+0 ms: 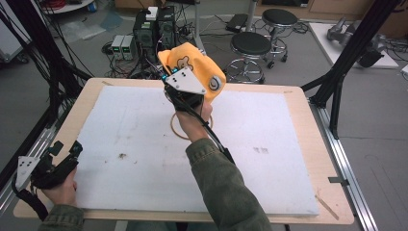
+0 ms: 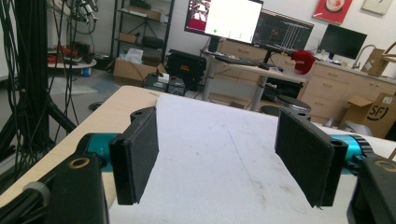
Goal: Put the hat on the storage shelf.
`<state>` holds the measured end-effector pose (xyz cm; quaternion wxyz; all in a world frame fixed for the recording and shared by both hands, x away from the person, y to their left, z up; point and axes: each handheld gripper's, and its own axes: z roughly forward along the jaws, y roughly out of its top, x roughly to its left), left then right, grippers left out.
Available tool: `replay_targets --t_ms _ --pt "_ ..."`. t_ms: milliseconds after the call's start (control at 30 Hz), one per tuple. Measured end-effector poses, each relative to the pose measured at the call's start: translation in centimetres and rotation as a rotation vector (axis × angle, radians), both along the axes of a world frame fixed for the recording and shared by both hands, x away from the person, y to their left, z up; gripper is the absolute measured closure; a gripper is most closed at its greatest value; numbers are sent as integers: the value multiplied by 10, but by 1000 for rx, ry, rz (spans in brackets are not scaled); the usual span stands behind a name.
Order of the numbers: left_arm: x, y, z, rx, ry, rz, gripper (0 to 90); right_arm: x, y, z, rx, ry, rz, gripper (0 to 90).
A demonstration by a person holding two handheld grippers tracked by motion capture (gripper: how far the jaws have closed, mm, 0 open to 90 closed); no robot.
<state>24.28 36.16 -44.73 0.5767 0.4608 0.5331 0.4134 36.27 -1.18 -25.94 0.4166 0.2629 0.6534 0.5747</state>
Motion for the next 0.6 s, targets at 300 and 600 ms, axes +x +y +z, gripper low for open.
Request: replay_targets --t_ms 300,600 --pt "0 2 0 -5 -1 4 305 6 21 -19 -64 72 0 850" --pt "0 3 0 -17 1 6 305 10 35 -35 -119 132 2 849"
